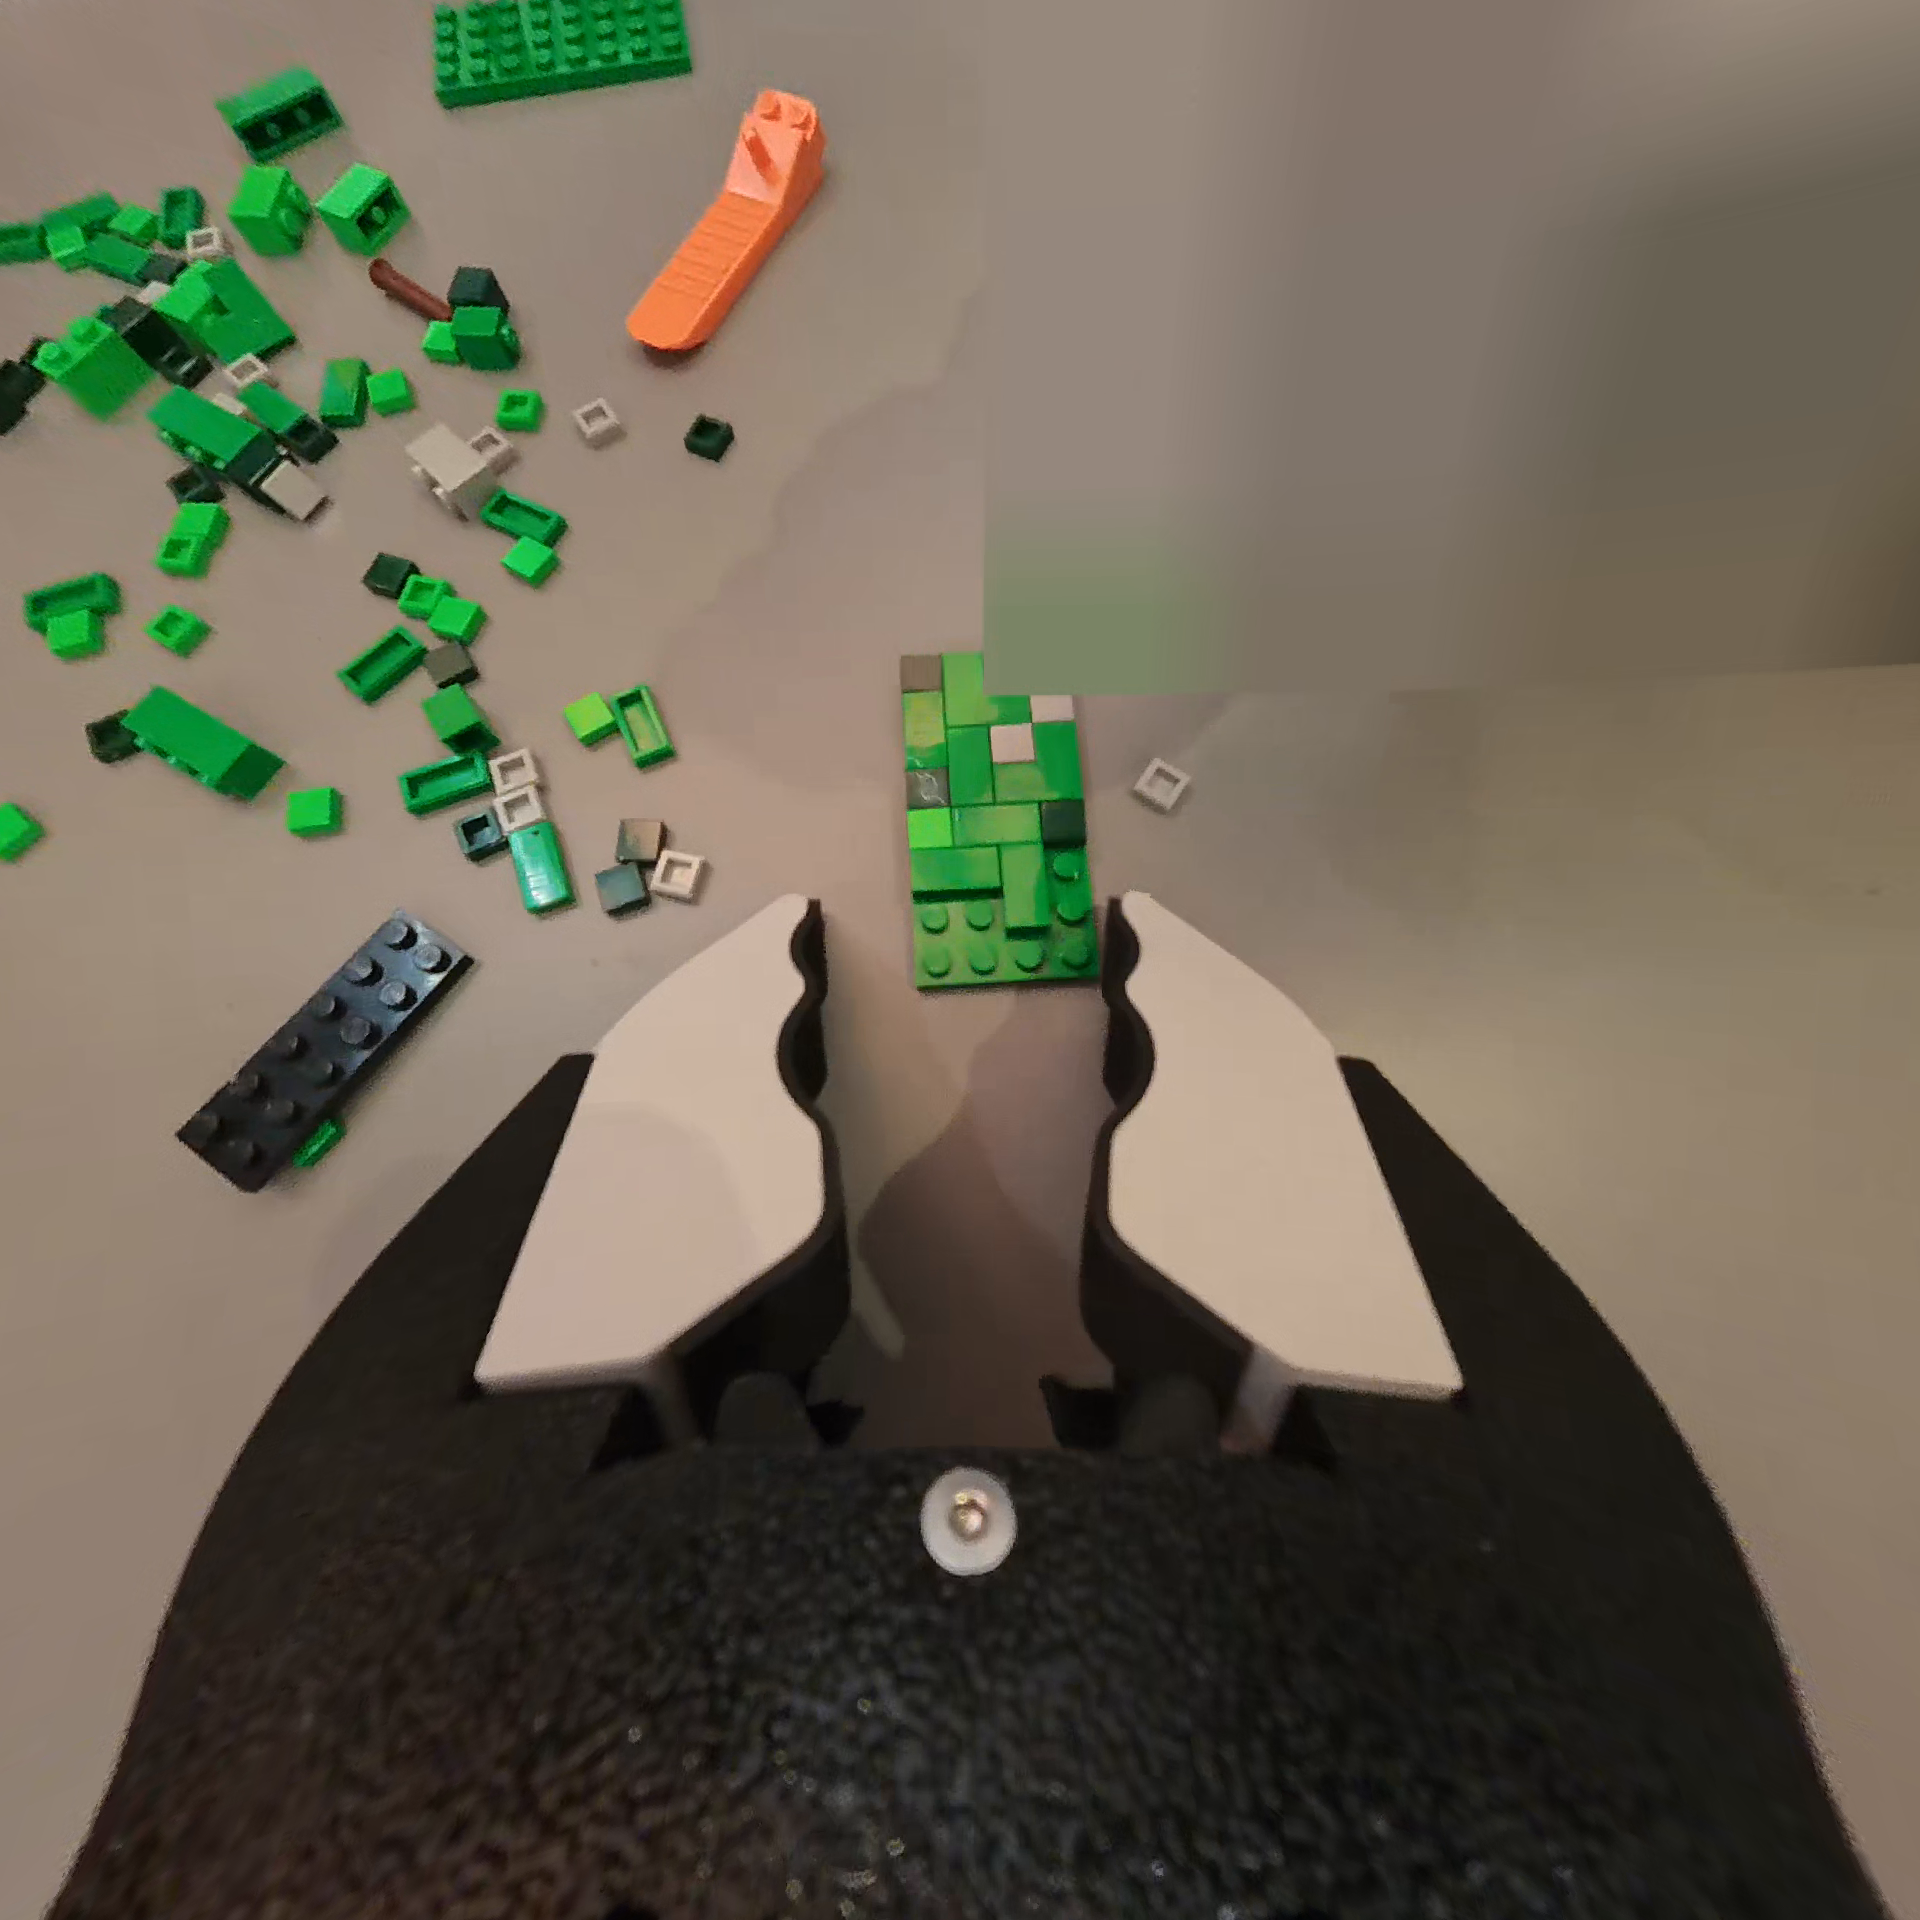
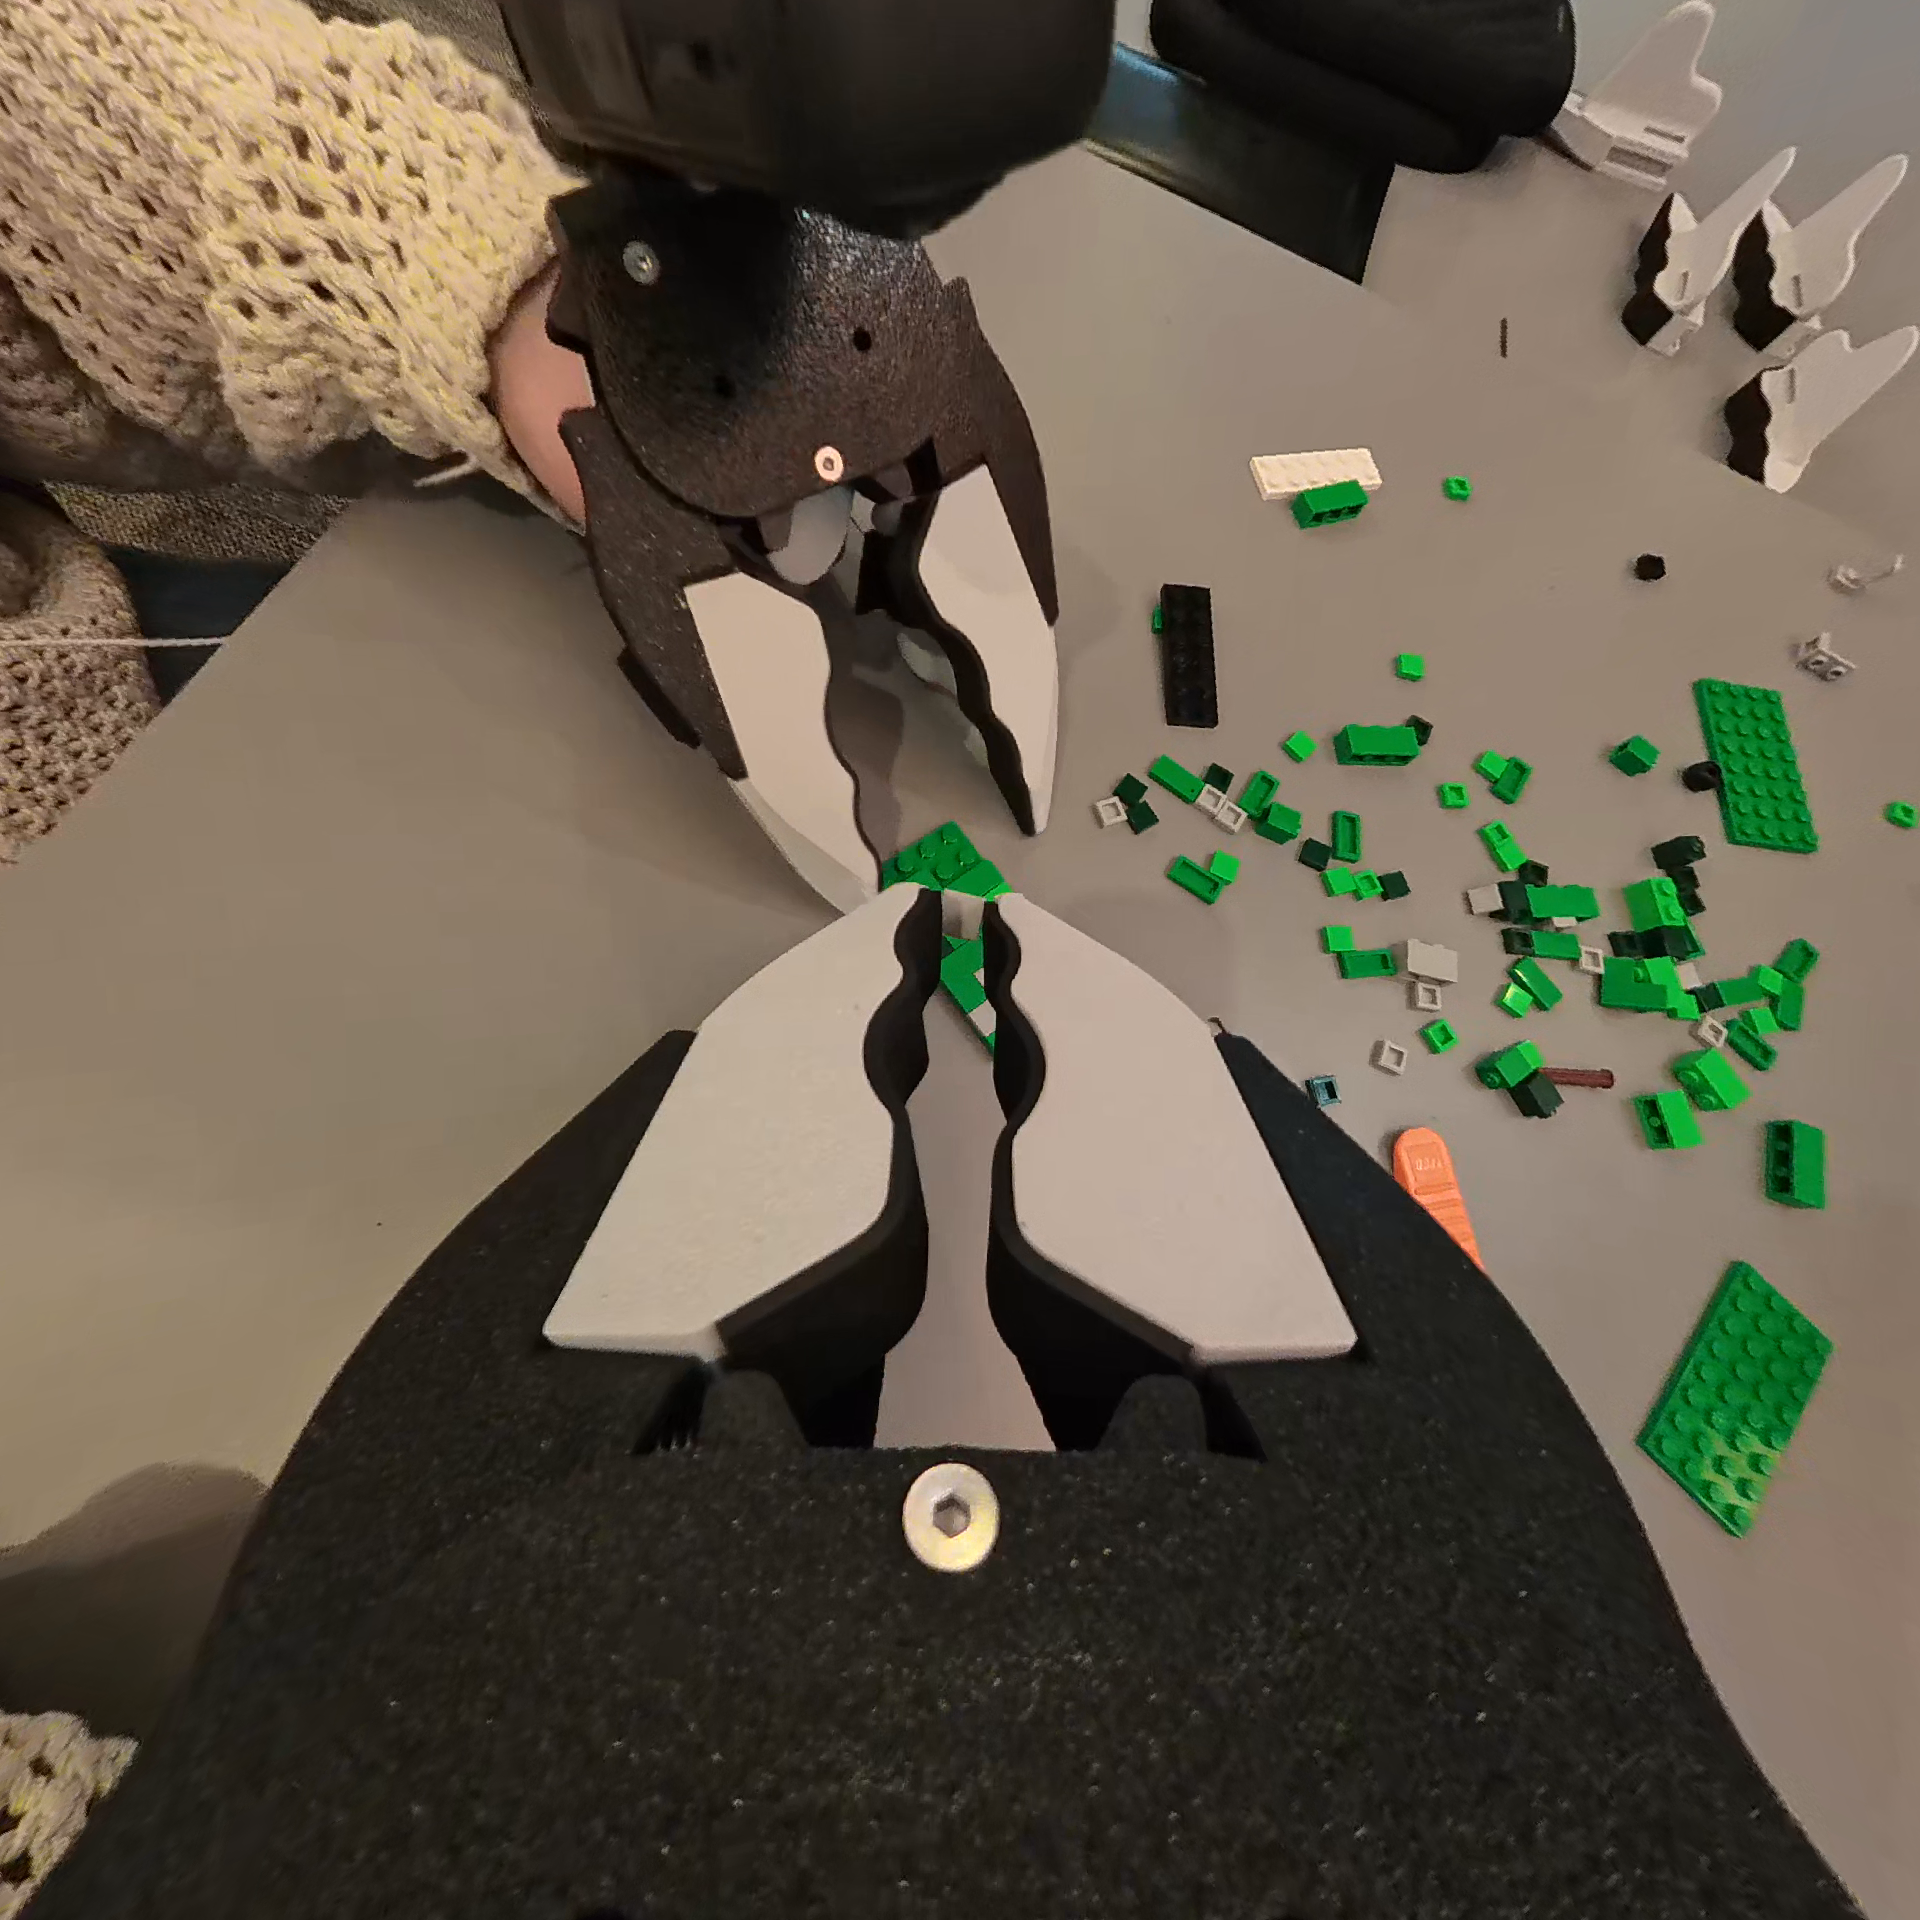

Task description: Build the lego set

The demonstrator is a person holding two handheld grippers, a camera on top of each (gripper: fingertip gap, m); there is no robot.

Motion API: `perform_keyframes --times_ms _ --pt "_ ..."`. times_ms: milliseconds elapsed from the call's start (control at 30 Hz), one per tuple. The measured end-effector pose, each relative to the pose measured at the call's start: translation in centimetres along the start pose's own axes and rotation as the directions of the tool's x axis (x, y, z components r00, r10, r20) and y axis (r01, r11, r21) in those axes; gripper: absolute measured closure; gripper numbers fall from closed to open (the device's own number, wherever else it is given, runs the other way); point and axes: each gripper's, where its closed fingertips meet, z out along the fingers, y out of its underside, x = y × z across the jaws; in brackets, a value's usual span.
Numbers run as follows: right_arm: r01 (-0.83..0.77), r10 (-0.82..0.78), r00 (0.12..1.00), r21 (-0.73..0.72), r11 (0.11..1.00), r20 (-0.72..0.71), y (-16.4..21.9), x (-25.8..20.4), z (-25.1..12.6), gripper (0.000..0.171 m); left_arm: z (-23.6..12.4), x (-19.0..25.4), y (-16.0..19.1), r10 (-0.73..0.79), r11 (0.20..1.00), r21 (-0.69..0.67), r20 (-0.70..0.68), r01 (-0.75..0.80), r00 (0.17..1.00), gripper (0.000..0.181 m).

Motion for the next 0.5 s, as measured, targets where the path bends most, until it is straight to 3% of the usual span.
perform_keyframes --times_ms 67,100,333,500 --pt "0.001 -0.001 1.000 -0.001 1.000 0.000 0.0 0.0 -0.1 0.164 0.1 -0.1 -0.1 0.019 1.000 -0.011 -0.012 -0.019 1.000 0.136" --pt "0.003 -0.003 1.000 -0.006 1.000 -0.001 0.0 0.0 -0.1 0.164 0.1 0.0 -0.2 0.042 0.999 -0.017 -0.026 -0.042 0.999 0.149" --pt "0.020 -0.021 1.000 -0.064 0.998 -0.016 0.9 0.1 -0.3 0.164 0.6 -0.2 -1.2 0.202 0.979 0.031 -0.158 -0.200 0.967 0.150" --pt "0.033 -0.040 0.996 -0.085 0.996 -0.079 1.5 1.0 -1.6 0.164 1.7 0.8 -4.1 0.417 0.909 0.144 -0.311 -0.391 0.854 0.150"
